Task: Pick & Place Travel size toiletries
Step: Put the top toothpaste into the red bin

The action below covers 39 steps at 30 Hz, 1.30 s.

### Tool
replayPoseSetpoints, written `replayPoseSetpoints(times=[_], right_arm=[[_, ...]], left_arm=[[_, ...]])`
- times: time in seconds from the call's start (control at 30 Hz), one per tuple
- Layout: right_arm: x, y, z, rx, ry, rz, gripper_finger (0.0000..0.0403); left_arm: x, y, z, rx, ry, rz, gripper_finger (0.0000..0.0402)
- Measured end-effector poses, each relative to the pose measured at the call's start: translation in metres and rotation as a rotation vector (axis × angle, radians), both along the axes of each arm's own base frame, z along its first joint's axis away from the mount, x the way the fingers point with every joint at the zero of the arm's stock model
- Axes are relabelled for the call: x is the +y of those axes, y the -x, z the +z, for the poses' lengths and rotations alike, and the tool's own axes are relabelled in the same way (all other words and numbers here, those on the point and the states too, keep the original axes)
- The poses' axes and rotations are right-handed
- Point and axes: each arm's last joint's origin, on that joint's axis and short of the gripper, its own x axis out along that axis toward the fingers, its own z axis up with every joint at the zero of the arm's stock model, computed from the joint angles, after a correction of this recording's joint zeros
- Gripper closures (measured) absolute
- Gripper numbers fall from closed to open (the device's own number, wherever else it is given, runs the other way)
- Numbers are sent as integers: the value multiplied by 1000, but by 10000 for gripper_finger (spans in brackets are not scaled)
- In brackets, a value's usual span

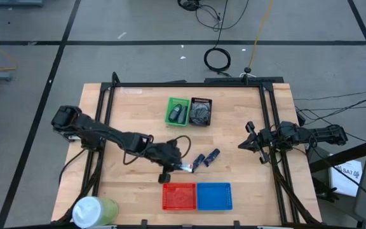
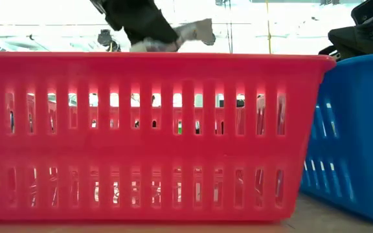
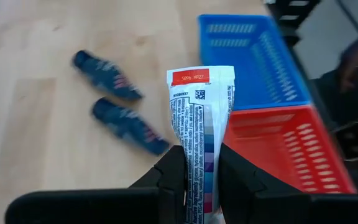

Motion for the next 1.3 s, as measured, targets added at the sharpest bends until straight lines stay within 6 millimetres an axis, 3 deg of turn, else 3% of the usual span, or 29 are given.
replayPoseSetpoints(times=[0.27,0.73,0.97,1.3], right_arm=[[0,0,0,0,0,0,403],[0,0,0,0,0,0,403],[0,0,0,-2,0,-1,403],[0,0,0,0,0,0,403]], left_arm=[[-27,4,5,-59,33,-50,335],[-81,24,7,-110,133,110,335],[-101,20,-17,-108,101,114,335],[-92,1,-57,21,137,167,335]])
